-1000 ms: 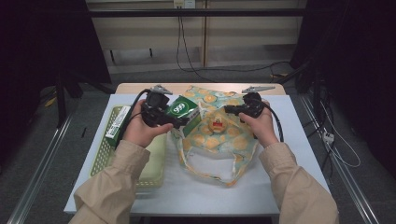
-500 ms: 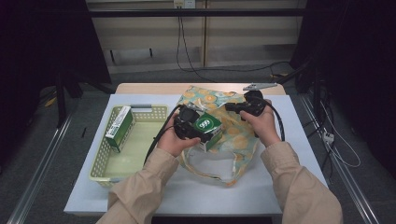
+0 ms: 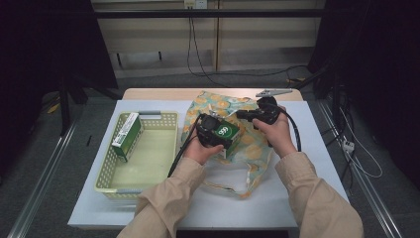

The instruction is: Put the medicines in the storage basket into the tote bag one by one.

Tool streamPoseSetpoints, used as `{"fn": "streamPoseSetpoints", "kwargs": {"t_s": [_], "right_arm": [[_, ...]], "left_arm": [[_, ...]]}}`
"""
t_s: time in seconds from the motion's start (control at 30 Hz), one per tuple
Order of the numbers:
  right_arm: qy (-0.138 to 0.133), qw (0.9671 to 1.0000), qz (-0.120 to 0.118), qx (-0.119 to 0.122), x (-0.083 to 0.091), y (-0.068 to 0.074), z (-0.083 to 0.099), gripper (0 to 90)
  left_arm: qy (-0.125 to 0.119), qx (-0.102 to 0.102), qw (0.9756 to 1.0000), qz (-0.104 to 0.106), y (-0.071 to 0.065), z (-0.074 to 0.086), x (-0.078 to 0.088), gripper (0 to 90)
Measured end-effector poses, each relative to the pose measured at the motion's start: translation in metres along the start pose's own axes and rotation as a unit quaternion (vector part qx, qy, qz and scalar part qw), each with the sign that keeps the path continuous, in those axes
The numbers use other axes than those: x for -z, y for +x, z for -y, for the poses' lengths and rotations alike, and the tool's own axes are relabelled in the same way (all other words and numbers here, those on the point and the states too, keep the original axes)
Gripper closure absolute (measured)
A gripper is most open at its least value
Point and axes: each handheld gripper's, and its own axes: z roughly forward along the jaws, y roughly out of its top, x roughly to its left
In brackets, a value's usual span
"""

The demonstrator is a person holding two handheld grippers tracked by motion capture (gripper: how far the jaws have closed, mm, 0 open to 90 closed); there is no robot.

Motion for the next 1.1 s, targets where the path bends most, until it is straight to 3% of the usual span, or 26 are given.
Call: {"fn": "streamPoseSetpoints", "kwargs": {"t_s": [0.03,0.13,0.23,0.53,0.6,0.7,0.83,0.9,0.97,1.1], "right_arm": [[0.001,1.0,0.001,0.0,0.0,-0.001,0.0,90.0],[0.003,1.0,0.006,-0.002,0.001,-0.003,0.001,90.0],[0.003,0.9999,0.009,-0.004,0.001,-0.004,0.001,90.0],[0.005,0.9999,0.011,-0.007,-0.002,-0.006,0.004,90.0],[0.004,0.9999,0.012,-0.005,-0.001,-0.005,0.003,90.0],[0.0,0.9999,0.013,-0.006,0.001,-0.006,0.002,90.0],[0.004,0.9998,0.016,-0.006,0.003,-0.008,0.002,90.0],[0.002,0.9999,0.015,-0.006,0.004,-0.008,0.003,90.0],[0.002,0.9999,0.016,-0.007,0.005,-0.008,0.003,90.0],[0.002,0.9999,0.011,-0.008,0.004,-0.007,0.003,90.0]], "left_arm": [[-0.004,0.001,1.0,0.005,0.001,-0.002,-0.003,17.5],[-0.021,0.003,0.9997,-0.009,0.001,-0.007,-0.013,16.6],[-0.031,0.013,0.9994,0.003,0.004,-0.007,-0.015,14.7],[-0.028,-0.009,0.9995,0.007,-0.002,-0.006,0.018,11.7],[-0.027,-0.016,0.9995,0.01,-0.004,-0.005,0.028,17.4],[-0.019,-0.032,0.9988,0.032,-0.009,-0.004,0.04,28.4],[-0.003,-0.046,0.9979,0.045,-0.012,-0.001,0.052,53.6],[0.002,-0.053,0.998,0.036,-0.013,0.001,0.052,69.0],[0.014,-0.047,0.9979,0.041,-0.012,0.005,0.048,82.2],[0.03,-0.038,0.9979,0.043,-0.011,0.011,0.034,90.0]]}}
